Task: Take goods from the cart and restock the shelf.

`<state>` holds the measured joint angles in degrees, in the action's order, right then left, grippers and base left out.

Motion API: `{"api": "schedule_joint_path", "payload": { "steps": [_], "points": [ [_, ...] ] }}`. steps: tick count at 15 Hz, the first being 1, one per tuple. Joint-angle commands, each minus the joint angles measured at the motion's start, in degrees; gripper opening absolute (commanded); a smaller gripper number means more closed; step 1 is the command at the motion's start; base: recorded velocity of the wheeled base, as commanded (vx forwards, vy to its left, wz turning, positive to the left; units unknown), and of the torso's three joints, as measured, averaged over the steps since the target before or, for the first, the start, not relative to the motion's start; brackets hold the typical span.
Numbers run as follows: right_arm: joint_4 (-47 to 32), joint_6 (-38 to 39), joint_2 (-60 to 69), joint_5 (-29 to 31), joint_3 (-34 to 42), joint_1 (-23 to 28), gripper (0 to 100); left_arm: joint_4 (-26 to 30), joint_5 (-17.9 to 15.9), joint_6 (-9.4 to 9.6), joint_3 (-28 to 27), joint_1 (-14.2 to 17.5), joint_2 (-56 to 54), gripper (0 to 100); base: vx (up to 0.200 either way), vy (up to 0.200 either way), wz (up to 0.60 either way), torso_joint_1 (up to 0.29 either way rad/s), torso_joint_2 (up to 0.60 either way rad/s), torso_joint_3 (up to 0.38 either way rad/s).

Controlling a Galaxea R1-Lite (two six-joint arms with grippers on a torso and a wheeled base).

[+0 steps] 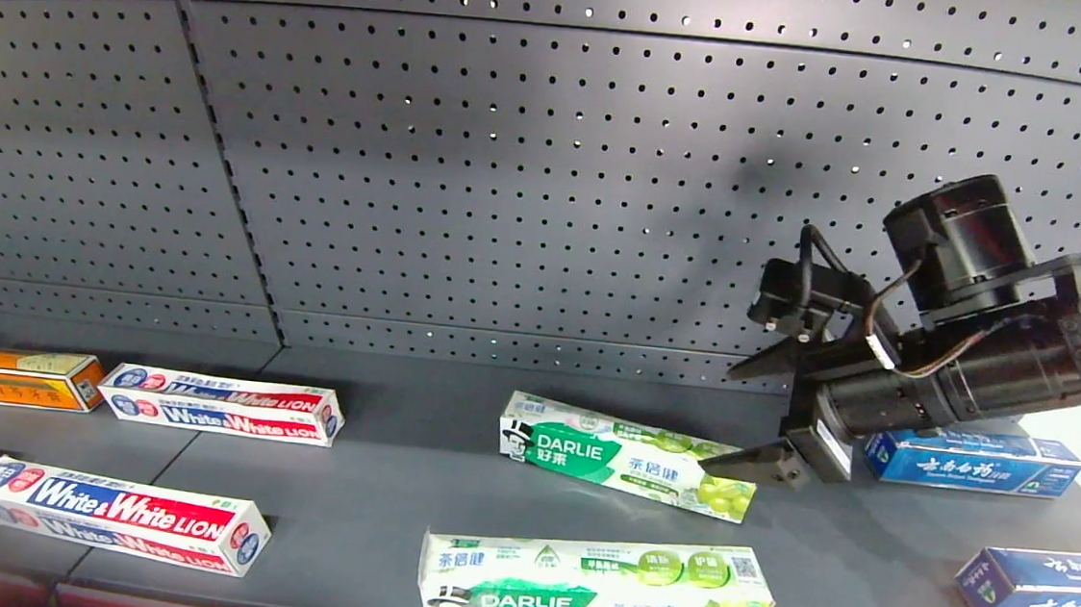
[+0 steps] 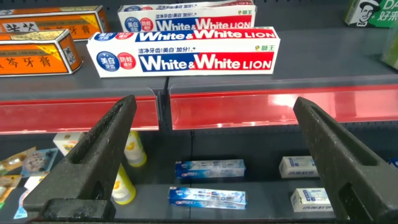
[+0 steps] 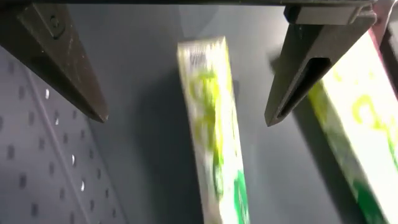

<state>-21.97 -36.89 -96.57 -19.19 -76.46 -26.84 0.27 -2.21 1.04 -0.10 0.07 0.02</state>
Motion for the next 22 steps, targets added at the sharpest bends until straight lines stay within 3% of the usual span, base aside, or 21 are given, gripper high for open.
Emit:
{"api": "schedule_joint_path", "payload": {
  "steps": [1,8,11,22],
  "points": [
    [0.52,-0.20,3.85,-0.06,4.21,0.83,100,0.00,0.01,0.02,0.01,0.01,-0.02,100,0.000,0.000,0.00,0.000,0.00,0.000],
    [10.19,-0.03,2.09,3.54,14.50,1.18,100,0.00,-0.08,0.02,0.01,0.01,-0.02,100,0.000,0.000,0.00,0.000,0.00,0.000],
    [14.06,0.24,-0.02,4.51,15.02,2.32,100,0.00,0.01,0.02,0.01,0.01,-0.02,100,0.000,0.000,0.00,0.000,0.00,0.000],
    [15.02,0.15,-1.42,4.95,14.58,4.78,100,0.00,0.01,0.02,0.01,0.01,-0.02,100,0.000,0.000,0.00,0.000,0.00,0.000]
  ]
}}
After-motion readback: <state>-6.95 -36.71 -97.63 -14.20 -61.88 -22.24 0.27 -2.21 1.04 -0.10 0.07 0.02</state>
